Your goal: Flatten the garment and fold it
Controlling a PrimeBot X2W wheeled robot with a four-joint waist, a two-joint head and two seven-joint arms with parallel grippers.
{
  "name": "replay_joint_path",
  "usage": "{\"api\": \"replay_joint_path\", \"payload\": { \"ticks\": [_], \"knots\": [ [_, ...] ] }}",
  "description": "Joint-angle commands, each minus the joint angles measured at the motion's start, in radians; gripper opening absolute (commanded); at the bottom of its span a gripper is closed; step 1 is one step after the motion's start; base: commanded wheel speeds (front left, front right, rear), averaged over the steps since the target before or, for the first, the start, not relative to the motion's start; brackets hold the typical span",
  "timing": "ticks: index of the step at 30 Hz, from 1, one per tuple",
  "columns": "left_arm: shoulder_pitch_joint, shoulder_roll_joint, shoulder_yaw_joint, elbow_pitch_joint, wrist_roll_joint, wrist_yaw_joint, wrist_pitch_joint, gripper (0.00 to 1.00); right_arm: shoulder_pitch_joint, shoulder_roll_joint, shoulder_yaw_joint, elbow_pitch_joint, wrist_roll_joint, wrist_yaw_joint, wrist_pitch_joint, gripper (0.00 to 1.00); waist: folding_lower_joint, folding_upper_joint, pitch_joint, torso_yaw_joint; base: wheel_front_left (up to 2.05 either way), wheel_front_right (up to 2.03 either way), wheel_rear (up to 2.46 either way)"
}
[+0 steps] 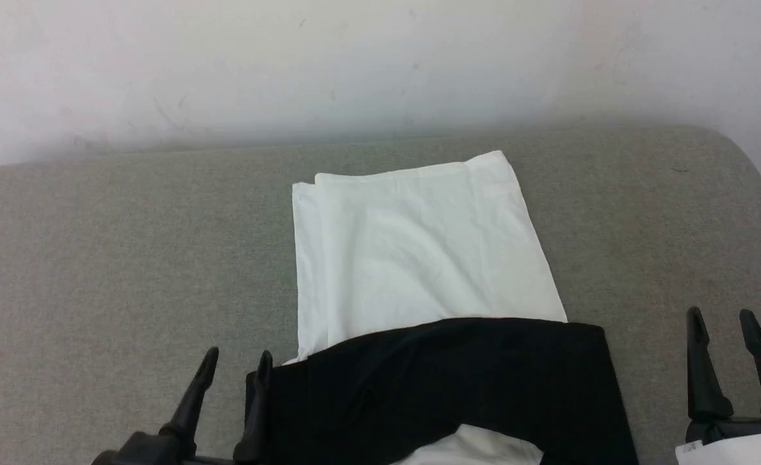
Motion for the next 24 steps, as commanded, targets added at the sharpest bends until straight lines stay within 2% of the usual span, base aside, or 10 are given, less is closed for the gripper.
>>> {"api": "replay_joint_path", "payload": {
  "ticks": [1, 6, 11, 17, 20, 24],
  "knots": [
    [-0.011, 0.007, 0.005, -0.003, -0.001, 0.004, 0.005, 1.0, -0.002, 0.002, 0.003, 0.0, 0.003, -0.001, -0.003, 1.0, 0.0001, 0.0, 0.004, -0.003, 0.0, 0.0, 0.0],
    [-0.159, 0.069, 0.026, -0.031, -0.004, -0.03, 0.1, 1.0, -0.031, 0.002, 0.018, -0.023, 0.005, -0.001, 0.0, 1.0, 0.0001, 0.0, 0.054, -0.016, 0.0, 0.0, 0.0],
    [-0.413, 0.15, 0.037, -0.013, -0.013, -0.088, 0.274, 1.0, -0.072, 0.002, 0.04, -0.046, 0.006, -0.001, -0.001, 1.0, 0.0001, 0.0, 0.147, -0.04, 0.0, 0.0, 0.0],
    [-0.756, 0.202, -0.004, 0.1, -0.062, -0.148, 0.478, 1.0, -0.13, 0.002, 0.063, -0.059, 0.011, -0.001, -0.015, 1.0, 0.0001, 0.0, 0.265, -0.069, 0.0, 0.0, 0.0],
    [-0.909, 0.234, -0.053, 0.178, -0.072, -0.164, 0.58, 1.0, -0.16, 0.002, 0.08, -0.064, 0.017, -0.001, -0.026, 1.0, 0.0001, 0.0, 0.324, -0.087, 0.0, 0.0, 0.0],
    [-1.062, 0.248, -0.11, 0.275, -0.103, -0.172, 0.714, 1.0, -0.196, 0.002, 0.095, -0.064, 0.018, -0.001, -0.037, 1.0, 0.0001, 0.0, 0.392, -0.104, 0.0, 0.0, 0.0]
  ]
}}
